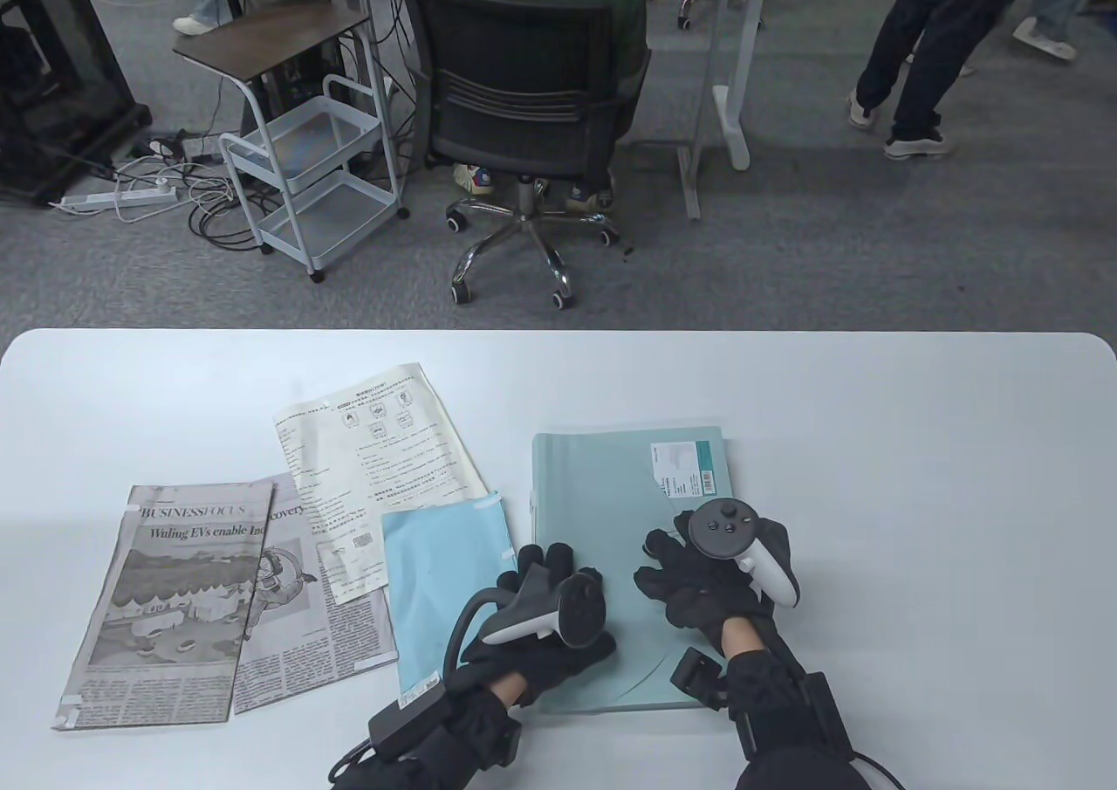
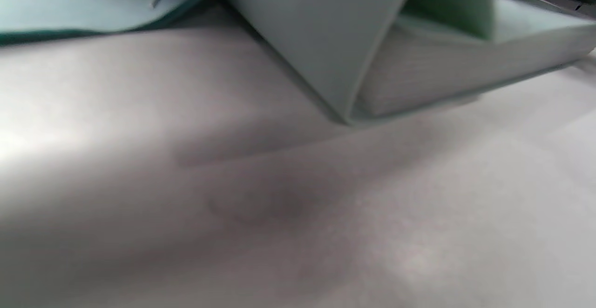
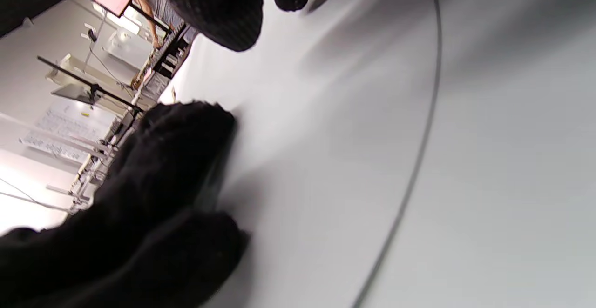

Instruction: Sort materials into accordion folder compartments

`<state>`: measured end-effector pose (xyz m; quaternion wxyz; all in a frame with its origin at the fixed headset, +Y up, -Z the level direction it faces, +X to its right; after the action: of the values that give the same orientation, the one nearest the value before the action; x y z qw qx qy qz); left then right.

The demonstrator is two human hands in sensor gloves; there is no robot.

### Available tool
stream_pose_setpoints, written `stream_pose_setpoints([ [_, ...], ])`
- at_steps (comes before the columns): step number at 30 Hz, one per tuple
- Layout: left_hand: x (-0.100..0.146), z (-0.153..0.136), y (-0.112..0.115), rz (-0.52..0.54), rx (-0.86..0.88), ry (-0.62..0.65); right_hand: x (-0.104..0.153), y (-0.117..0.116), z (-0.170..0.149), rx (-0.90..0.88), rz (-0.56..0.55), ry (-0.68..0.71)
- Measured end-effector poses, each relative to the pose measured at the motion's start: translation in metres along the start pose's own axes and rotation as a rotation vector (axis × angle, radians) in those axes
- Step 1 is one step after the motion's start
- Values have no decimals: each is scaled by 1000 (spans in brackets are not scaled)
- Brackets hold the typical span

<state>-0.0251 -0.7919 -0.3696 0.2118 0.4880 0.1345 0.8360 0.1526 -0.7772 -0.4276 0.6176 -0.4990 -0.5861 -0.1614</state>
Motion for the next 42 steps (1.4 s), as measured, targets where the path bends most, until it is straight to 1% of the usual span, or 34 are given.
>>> stream_pose_setpoints([
  [2,0,0,0,3,2,0,3,11,-3,-56,-66,-4],
  [4,0,-1,0,8,8,1,9,24,-5,-142,-184,-3],
  [6,0,-1,1,10,16,3,15,36,-6,-214,-265,19],
  [8,0,-2,1,15,18,3,20,44,-5,-244,-286,40],
  [10,0,-2,1,18,21,3,26,54,-2,-248,-322,66],
  [13,0,-3,2,22,24,4,37,68,4,-232,-412,79],
  [14,0,-3,2,23,28,5,43,76,7,-206,-470,72],
  [15,0,-3,2,22,30,5,45,78,8,-196,-487,68],
  [17,0,-4,2,22,31,7,57,89,14,-151,-574,46],
  [19,0,-4,2,21,31,7,66,96,22,-156,-634,80],
  [20,1,-4,2,22,33,8,73,99,29,-150,-672,114],
  [22,1,-5,2,20,37,10,83,102,43,-127,-700,211],
  [23,1,-5,2,20,40,10,85,101,49,-117,-702,254],
  [24,1,-5,2,20,43,12,89,97,62,-92,-671,333],
  [25,1,-5,2,20,45,14,90,95,65,-83,-654,346],
  [26,2,-6,1,25,55,17,88,86,74,-61,-562,368],
  [27,3,-7,0,33,66,18,81,76,79,-31,-445,362],
  [28,4,-7,-2,39,79,21,75,65,80,-5,-326,315],
  [29,6,-8,-4,39,95,24,69,56,79,28,-250,238],
  [30,8,-9,-6,32,114,31,61,44,74,101,-154,134],
  [31,9,-9,-7,30,133,35,57,39,70,144,-128,88],
  [32,11,-10,-9,36,158,39,50,34,64,209,-142,20],
  [34,15,-13,-13,50,185,44,43,34,53,278,-229,-51],
  [35,16,-14,-16,59,192,43,41,34,49,289,-240,-69],
  [39,25,-21,-29,122,280,55,34,32,33,245,-220,-130],
  [42,29,-21,-33,140,330,81,32,33,26,196,-229,-130],
])
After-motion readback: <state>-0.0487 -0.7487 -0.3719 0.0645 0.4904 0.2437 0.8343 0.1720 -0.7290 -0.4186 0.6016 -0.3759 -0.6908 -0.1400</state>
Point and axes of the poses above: the tracker on the back of each hand, its own z axis roughly to the thumb side, its own x axis roughly from the fingertips to the wrist, y = z × x, the point moved 4 cm from there along -x, roughly from the wrist to the fingertips, and after that the axes turned 10 degrees about -x, right-handed, at the moved point
